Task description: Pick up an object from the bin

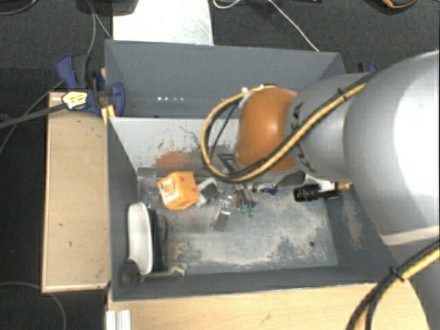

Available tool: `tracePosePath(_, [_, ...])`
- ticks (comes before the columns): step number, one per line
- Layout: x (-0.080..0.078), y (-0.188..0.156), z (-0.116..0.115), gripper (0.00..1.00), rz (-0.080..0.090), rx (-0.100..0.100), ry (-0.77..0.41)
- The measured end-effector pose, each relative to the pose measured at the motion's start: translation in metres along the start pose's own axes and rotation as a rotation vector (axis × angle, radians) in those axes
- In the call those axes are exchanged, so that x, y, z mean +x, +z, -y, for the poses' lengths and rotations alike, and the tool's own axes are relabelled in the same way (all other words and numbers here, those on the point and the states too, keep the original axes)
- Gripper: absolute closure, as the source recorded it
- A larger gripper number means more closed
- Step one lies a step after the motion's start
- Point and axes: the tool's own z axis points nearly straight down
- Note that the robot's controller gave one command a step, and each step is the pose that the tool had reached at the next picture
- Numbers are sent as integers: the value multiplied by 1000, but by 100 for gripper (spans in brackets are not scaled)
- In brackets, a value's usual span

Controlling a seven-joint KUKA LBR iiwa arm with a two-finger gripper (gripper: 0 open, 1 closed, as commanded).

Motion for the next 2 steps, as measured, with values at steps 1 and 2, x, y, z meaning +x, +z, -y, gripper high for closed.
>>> tracePosePath(1, [16, 20, -83, 0, 9, -10, -101])
tracePosePath(2, [-13, -50, -47, 0, 3, -2, 93])
